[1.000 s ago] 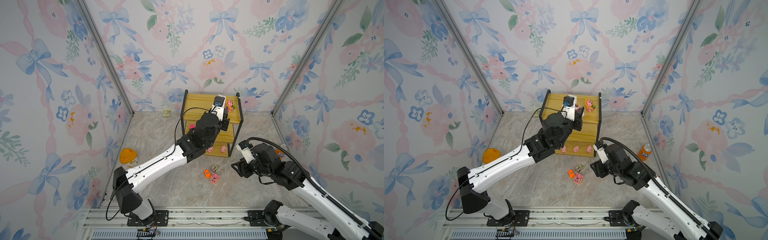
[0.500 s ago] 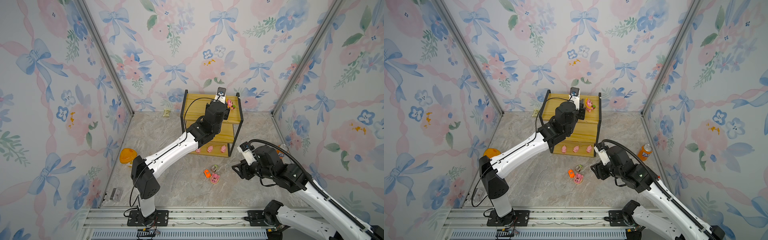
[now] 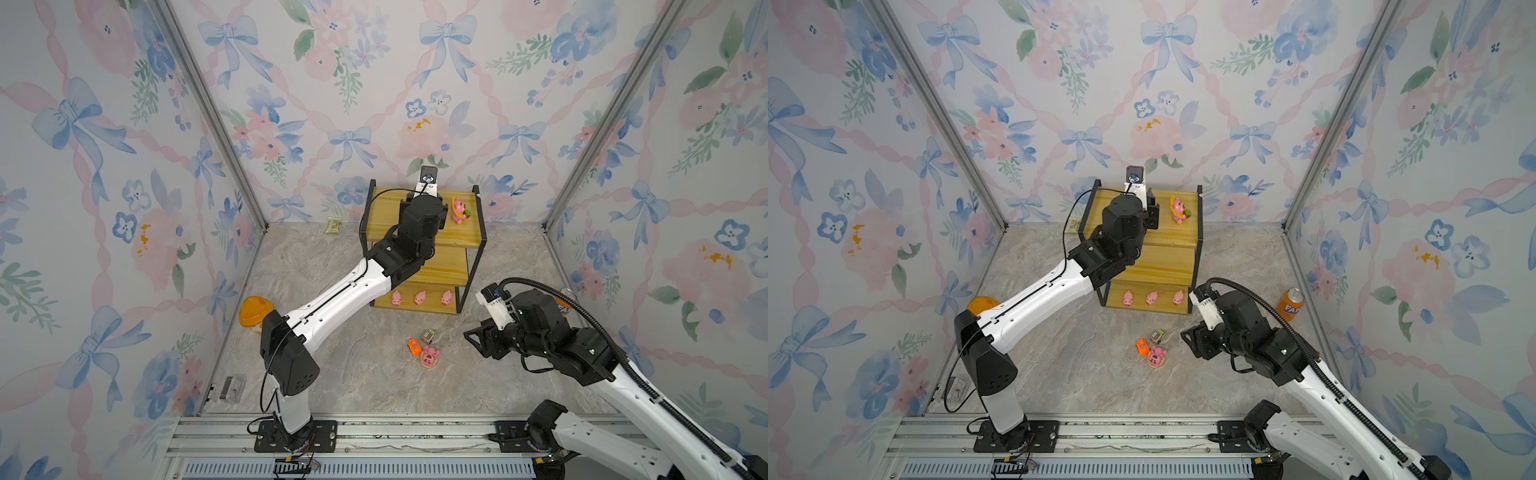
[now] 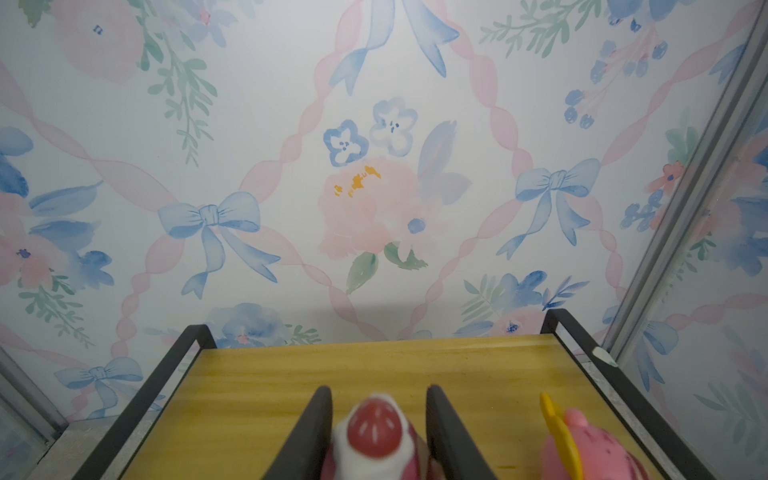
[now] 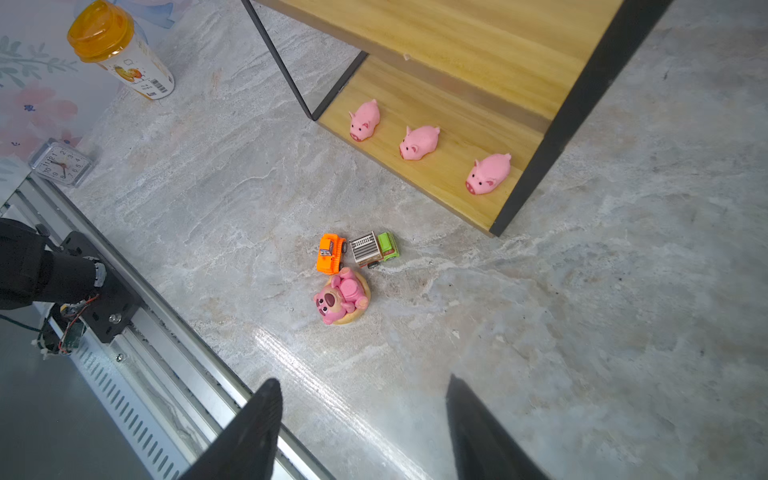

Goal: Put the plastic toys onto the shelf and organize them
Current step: 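Lower the bear toy onto the top shelf beside the pink doll, open left gripper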

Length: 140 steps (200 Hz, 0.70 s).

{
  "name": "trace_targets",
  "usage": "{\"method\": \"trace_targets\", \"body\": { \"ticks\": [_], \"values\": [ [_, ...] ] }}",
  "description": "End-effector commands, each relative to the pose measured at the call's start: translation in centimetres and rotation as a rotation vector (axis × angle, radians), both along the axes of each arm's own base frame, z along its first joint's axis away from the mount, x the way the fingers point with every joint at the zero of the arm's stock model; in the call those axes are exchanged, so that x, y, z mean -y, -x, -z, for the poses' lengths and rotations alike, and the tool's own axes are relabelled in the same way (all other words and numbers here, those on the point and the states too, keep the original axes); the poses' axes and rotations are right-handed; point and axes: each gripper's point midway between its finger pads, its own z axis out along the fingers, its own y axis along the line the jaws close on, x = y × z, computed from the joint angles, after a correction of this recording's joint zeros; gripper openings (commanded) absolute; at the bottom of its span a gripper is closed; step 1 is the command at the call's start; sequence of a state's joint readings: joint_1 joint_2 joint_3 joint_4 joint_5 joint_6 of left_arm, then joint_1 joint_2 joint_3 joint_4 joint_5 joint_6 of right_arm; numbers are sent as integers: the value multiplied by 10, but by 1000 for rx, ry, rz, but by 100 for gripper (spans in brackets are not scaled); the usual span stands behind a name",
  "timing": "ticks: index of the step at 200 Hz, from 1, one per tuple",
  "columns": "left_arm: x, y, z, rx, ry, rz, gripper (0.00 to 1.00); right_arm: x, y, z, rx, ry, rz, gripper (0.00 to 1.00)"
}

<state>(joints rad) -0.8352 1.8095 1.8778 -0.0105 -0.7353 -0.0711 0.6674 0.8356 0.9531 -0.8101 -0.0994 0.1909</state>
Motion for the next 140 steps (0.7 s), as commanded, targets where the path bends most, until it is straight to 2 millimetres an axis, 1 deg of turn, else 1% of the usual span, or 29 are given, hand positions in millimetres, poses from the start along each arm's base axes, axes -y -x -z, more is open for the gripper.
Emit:
{"method": "trace_targets", "body": {
  "ticks": [1, 27, 54, 83, 124, 140],
  "values": [
    [-8, -6, -5, 10, 19, -40, 38, -1, 1, 2, -5, -9, -8, 65],
    [-4, -8, 2, -2, 13, -33, 41, -1, 0, 2, -2, -11, -6, 65],
    [0, -10, 9, -18, 13, -24, 41, 0, 0, 1, -1, -14, -4, 65],
    [0, -10, 16, -31, 8, -24, 41, -2, 0, 2, -3, -17, -7, 65],
    [-1, -10, 17, -35, 5, -24, 41, -2, -1, 4, -9, -14, -6, 65],
    [-1, -9, 16, -34, 6, -20, 43, -3, 0, 4, -12, -15, -10, 65]
  ]
}}
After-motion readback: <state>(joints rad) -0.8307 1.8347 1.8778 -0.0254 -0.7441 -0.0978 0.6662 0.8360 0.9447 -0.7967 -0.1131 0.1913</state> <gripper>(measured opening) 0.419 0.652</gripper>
